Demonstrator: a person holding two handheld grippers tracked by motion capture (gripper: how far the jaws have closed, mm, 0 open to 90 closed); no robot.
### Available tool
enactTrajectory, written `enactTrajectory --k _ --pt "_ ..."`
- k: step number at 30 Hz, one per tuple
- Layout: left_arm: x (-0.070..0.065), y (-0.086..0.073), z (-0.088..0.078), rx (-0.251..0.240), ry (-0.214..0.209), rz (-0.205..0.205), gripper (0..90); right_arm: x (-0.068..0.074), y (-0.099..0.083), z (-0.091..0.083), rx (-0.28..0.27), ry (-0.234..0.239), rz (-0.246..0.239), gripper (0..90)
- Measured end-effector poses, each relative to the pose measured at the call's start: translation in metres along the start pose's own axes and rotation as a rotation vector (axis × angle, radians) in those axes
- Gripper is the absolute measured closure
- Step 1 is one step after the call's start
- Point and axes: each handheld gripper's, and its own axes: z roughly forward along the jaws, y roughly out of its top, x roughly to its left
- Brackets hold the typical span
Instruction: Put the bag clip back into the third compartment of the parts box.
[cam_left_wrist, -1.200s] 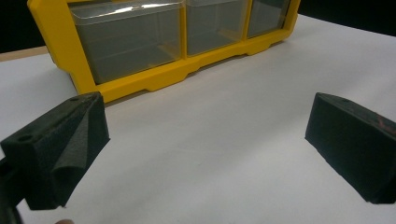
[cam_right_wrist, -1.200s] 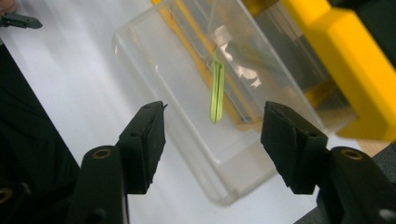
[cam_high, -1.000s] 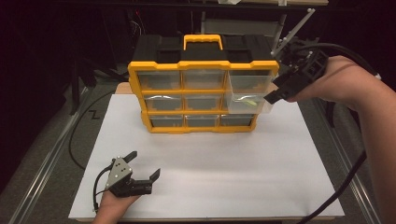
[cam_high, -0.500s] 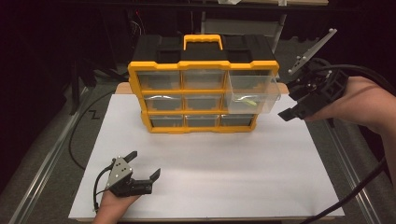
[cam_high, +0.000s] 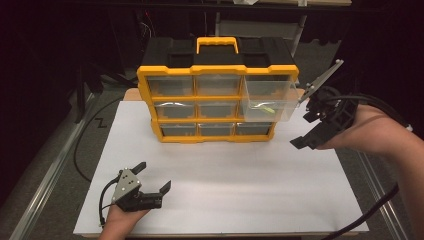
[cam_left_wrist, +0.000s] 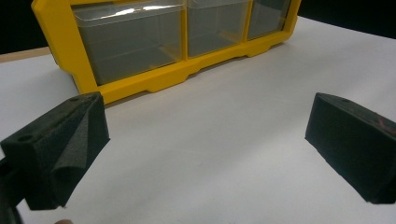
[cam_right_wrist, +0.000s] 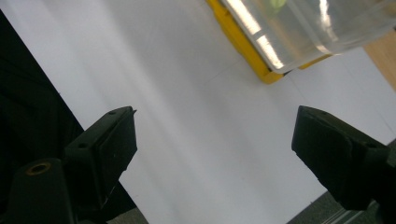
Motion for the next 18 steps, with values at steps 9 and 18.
enactTrajectory --k 9,18 --pt "0.000 0.000 0.000 0.000 -0.004 0.000 0.7 0.009 -0.004 0.042 0.015 0.021 0.003 4.9" --pt "0.000 0.000 0.000 0.001 -0.005 0.001 0.7 0.019 -0.010 0.082 0.046 0.030 0.007 0.0"
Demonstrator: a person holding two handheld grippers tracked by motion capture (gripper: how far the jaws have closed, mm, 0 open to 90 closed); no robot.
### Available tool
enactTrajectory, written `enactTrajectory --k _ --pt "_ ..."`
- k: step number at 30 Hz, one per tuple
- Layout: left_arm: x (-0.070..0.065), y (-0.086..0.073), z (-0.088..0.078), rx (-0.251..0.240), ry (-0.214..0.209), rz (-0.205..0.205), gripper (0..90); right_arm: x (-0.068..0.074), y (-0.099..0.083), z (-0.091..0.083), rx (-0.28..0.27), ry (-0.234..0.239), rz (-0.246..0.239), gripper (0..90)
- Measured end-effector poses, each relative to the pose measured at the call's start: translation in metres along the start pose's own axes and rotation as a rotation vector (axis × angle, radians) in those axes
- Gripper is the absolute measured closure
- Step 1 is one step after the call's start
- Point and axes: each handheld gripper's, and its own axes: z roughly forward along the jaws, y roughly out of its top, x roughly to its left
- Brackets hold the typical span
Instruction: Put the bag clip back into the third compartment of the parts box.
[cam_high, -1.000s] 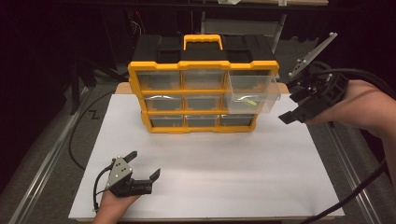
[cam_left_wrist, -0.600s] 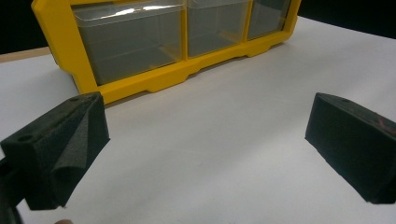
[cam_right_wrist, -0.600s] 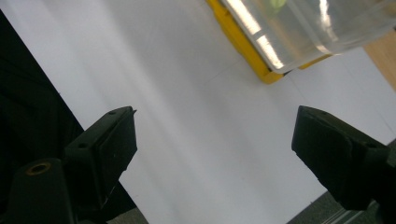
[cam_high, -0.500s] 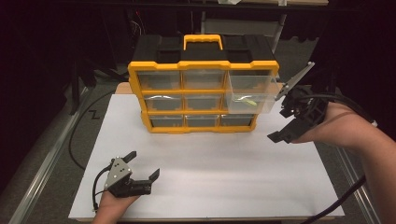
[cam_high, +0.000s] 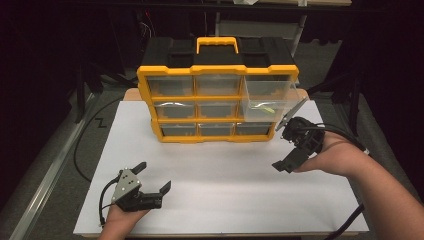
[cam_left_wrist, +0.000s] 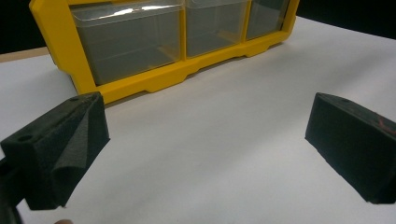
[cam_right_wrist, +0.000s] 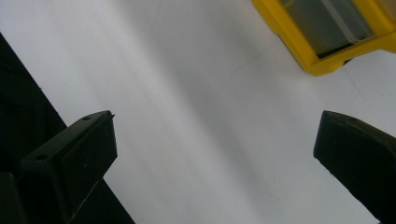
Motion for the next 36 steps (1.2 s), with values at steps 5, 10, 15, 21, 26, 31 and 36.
enactTrajectory --k 5,10,15,21,26,31,36 --pt "0.000 0.000 -0.001 -0.001 0.001 -0.004 0.7 0.001 -0.003 0.026 0.004 -0.001 -0.004 0.0" --pt "0.001 0.000 -0.001 0.004 0.001 0.000 0.7 0.002 -0.007 0.054 0.031 0.020 0.002 0.0" --pt "0.000 0.000 0.000 0.003 0.001 0.000 0.7 0.003 -0.011 0.080 0.055 0.031 -0.005 0.0" --pt "0.000 0.000 0.000 0.005 -0.001 0.001 0.7 0.004 -0.014 0.112 0.085 0.056 0.003 0.0" --pt "0.000 0.000 0.000 0.009 -0.001 0.003 0.7 0.002 -0.018 0.137 0.112 0.077 0.015 0.0" --pt "0.000 0.000 0.000 0.008 0.001 0.003 0.7 0.003 -0.022 0.151 0.098 0.084 0.024 0.0" --pt "0.000 0.000 0.000 0.011 -0.002 0.008 0.7 0.005 -0.030 0.151 0.010 0.086 0.055 0.0"
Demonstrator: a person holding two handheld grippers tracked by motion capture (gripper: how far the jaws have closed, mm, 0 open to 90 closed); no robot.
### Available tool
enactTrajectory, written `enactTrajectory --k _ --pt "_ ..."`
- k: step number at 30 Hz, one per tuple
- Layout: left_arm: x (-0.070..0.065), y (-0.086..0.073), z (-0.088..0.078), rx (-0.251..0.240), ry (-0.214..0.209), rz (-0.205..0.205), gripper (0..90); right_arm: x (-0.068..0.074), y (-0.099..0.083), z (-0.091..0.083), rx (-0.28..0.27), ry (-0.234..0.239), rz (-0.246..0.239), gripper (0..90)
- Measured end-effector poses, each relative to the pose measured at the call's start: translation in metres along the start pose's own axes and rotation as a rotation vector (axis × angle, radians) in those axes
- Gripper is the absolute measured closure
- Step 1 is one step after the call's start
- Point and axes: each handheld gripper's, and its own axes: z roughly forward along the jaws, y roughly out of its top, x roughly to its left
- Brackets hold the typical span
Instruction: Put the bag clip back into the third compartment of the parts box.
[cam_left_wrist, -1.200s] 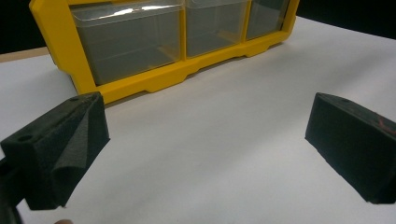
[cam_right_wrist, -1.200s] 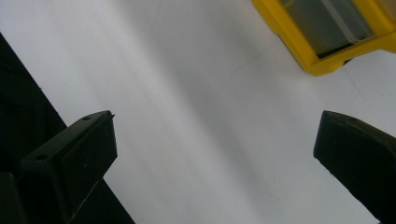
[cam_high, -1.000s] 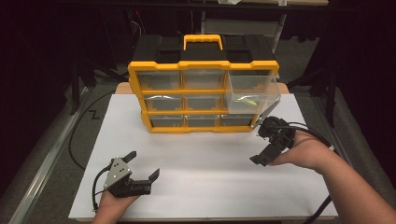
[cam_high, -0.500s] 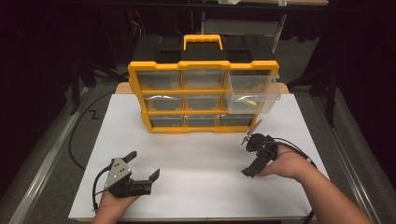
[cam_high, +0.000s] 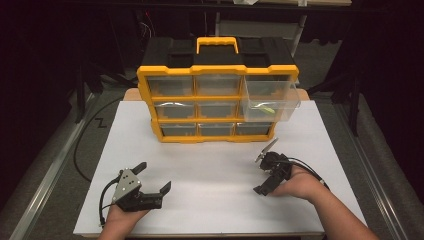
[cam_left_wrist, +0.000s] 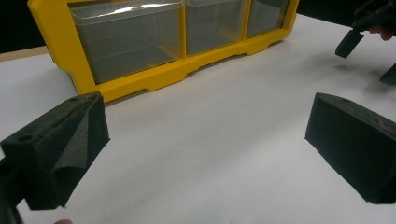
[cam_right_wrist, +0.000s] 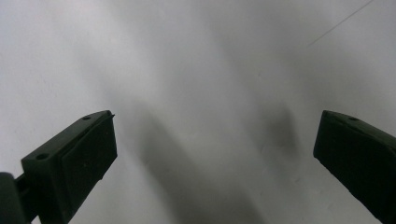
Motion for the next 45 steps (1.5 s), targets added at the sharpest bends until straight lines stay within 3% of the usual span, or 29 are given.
enactTrajectory --k 12,17,21,26,31,34,45 --pt "0.000 0.000 0.002 0.009 0.003 0.007 0.7 0.004 -0.039 0.013 -0.426 0.011 0.148 0.0" --pt "-0.001 0.000 0.003 0.014 0.006 0.007 0.7 0.009 -0.050 0.011 -0.594 -0.022 0.197 0.0" --pt "0.001 -0.001 0.003 0.015 0.011 0.001 0.7 0.014 -0.057 0.002 -0.701 -0.047 0.188 0.0" --pt "0.003 -0.002 0.002 0.022 0.031 -0.014 0.7 0.019 -0.075 -0.014 -0.858 -0.112 0.204 0.0" --pt "0.003 -0.001 0.000 0.012 0.039 -0.027 0.7 0.018 -0.095 -0.015 -0.928 -0.091 0.215 0.0" --pt "0.004 -0.001 0.002 0.017 0.039 -0.030 0.7 0.018 -0.096 -0.014 -0.948 -0.097 0.218 0.0" --pt "0.003 -0.001 0.000 0.013 0.029 -0.023 0.7 0.018 -0.091 -0.008 -0.925 -0.100 0.216 0.1"
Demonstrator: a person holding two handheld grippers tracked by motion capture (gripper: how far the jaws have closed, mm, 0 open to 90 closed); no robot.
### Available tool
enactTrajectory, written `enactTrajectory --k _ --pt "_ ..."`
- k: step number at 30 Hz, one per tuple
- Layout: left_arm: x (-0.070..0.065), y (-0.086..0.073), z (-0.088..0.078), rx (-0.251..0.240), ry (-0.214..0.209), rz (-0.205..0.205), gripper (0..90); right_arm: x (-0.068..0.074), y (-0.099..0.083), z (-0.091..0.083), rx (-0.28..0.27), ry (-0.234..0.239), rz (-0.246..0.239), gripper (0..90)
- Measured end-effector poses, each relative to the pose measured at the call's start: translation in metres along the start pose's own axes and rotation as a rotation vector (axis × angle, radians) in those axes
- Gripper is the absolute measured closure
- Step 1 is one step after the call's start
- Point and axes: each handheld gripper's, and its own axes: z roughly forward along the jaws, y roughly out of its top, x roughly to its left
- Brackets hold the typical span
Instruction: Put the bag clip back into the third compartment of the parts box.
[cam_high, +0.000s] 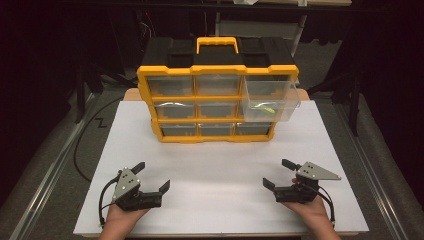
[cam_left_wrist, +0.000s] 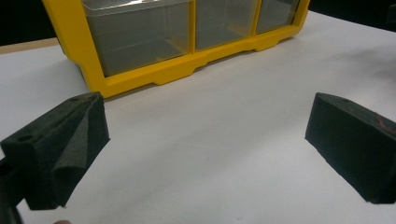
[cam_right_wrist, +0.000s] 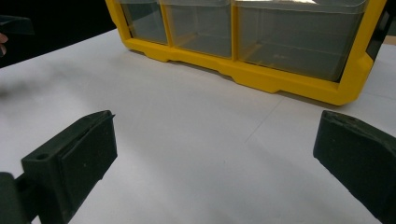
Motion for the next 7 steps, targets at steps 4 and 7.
enactTrajectory --k 4,7 --pt "-0.0005 0.0001 0.0004 -0.002 -0.005 0.002 0.7 0.0000 -0.0004 0.0006 0.003 -0.007 0.002 0.0" --pt "-0.0004 0.0001 0.0008 -0.001 -0.005 0.003 0.7 0.0002 -0.0005 0.0010 0.005 -0.021 -0.005 0.0"
